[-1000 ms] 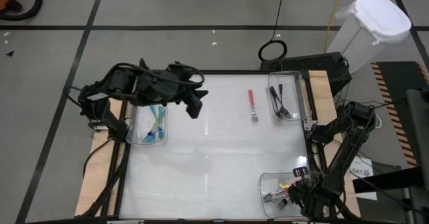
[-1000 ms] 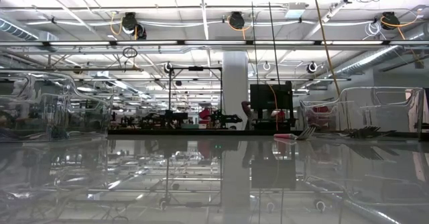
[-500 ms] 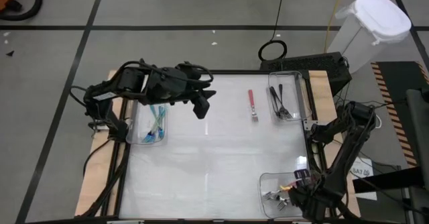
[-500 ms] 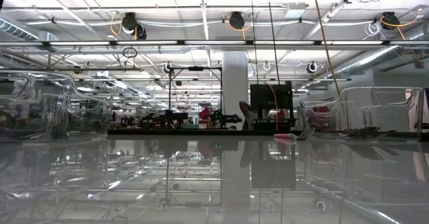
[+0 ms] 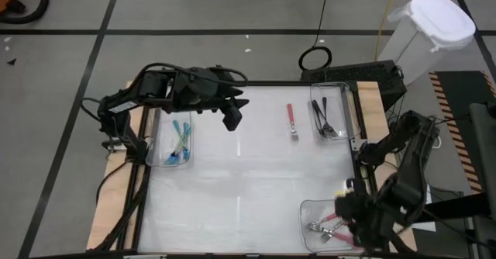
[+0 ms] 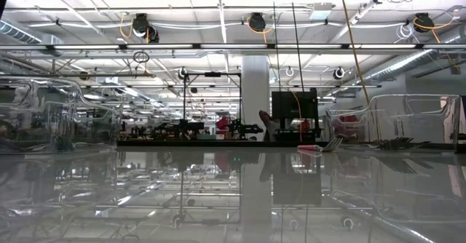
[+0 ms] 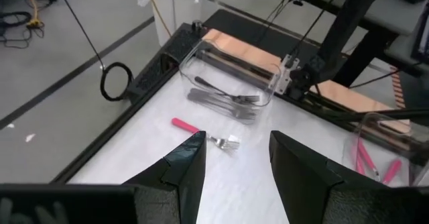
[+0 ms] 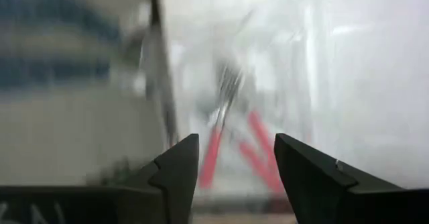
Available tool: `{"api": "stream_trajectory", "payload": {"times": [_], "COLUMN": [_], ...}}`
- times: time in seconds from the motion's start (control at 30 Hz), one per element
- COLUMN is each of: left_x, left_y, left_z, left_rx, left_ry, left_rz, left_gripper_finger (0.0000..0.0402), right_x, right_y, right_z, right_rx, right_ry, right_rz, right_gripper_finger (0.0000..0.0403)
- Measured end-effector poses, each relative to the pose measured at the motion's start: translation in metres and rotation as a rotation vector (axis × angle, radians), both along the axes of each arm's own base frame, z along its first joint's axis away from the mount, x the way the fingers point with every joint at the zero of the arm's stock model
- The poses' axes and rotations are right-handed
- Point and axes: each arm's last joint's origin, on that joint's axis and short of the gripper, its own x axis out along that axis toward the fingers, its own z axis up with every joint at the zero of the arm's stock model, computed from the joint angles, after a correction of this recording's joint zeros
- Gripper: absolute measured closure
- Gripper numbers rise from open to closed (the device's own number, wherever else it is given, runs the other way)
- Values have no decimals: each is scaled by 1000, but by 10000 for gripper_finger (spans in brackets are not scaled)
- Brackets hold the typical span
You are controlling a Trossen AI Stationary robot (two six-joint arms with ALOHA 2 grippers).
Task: Sort silverware by color (type)
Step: Put the pink fork into the bottom right transparent bin
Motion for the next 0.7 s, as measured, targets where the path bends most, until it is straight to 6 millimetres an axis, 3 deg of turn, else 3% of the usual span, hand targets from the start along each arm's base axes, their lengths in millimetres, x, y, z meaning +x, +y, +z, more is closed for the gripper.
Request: {"api": "stream_trajectory", "payload": {"times": [0.13,0.27,0.5,0.7], "left_x": [-2,-6,-10,-14], "left_y": [6,14,25,27], "left_z": [3,6,7,7], "left_rx": [25,35,36,59], "left_ry": [-1,8,24,44], "left_rz": [-14,-91,-181,-193], "left_gripper_finger": [236,236,236,236], "right_x": [20,46,84,99], "right_y": [-27,-58,-111,-169], "right_z": [31,48,54,52], "right_rx": [-33,-40,-6,-37], "right_ry": [-185,-351,-413,-364], "right_rz": [-296,-625,-948,-1178], "right_gripper_finger": [213,213,213,213]}}
